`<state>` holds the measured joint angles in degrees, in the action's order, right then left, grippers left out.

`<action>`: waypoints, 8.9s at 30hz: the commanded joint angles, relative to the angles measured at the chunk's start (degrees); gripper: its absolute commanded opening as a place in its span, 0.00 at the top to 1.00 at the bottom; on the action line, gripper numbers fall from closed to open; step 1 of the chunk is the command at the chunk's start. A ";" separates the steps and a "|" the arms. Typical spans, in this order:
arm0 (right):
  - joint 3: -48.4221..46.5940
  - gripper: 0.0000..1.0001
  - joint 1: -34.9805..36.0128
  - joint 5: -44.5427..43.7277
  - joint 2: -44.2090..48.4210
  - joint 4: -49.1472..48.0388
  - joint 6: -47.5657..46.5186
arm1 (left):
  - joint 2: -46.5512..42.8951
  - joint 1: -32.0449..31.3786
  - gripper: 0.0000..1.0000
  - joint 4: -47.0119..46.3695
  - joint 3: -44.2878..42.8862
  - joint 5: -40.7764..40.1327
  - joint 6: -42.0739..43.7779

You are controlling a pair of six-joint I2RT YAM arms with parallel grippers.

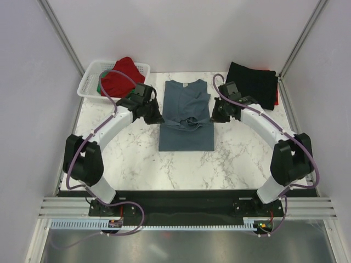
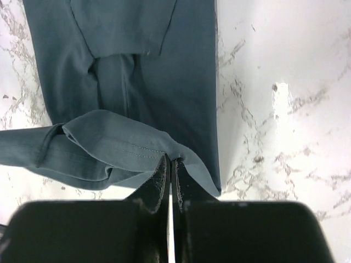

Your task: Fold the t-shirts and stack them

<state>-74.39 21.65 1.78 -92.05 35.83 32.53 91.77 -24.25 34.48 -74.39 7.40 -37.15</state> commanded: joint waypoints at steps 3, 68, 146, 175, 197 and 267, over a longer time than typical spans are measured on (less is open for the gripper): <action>-5.94 1.00 -1.87 2.96 -6.89 -3.93 -3.09 | 7.10 2.10 0.98 -2.57 -7.16 4.29 4.71; 38.09 0.69 -7.06 24.41 -1.64 -35.22 0.16 | -7.31 9.13 0.41 -45.19 45.65 19.76 -2.40; 14.28 1.00 -4.95 12.11 32.22 14.98 -1.33 | -43.70 -7.92 0.98 6.13 22.02 -5.90 -10.15; -9.95 0.11 -5.57 12.97 -3.36 0.14 -3.45 | 4.25 12.21 0.41 1.38 -8.52 12.38 3.92; 36.94 0.27 2.52 20.99 6.35 -28.72 5.62 | -4.23 -5.28 0.51 -28.94 34.74 11.86 -10.06; -3.91 1.00 -10.22 19.06 -12.54 -13.18 -16.43 | -68.12 -4.93 0.29 9.03 29.30 -13.29 6.91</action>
<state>-72.64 13.08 28.60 -106.83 14.06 23.64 24.86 -29.34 46.13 -45.50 -3.22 -30.13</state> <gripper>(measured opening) 0.029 0.706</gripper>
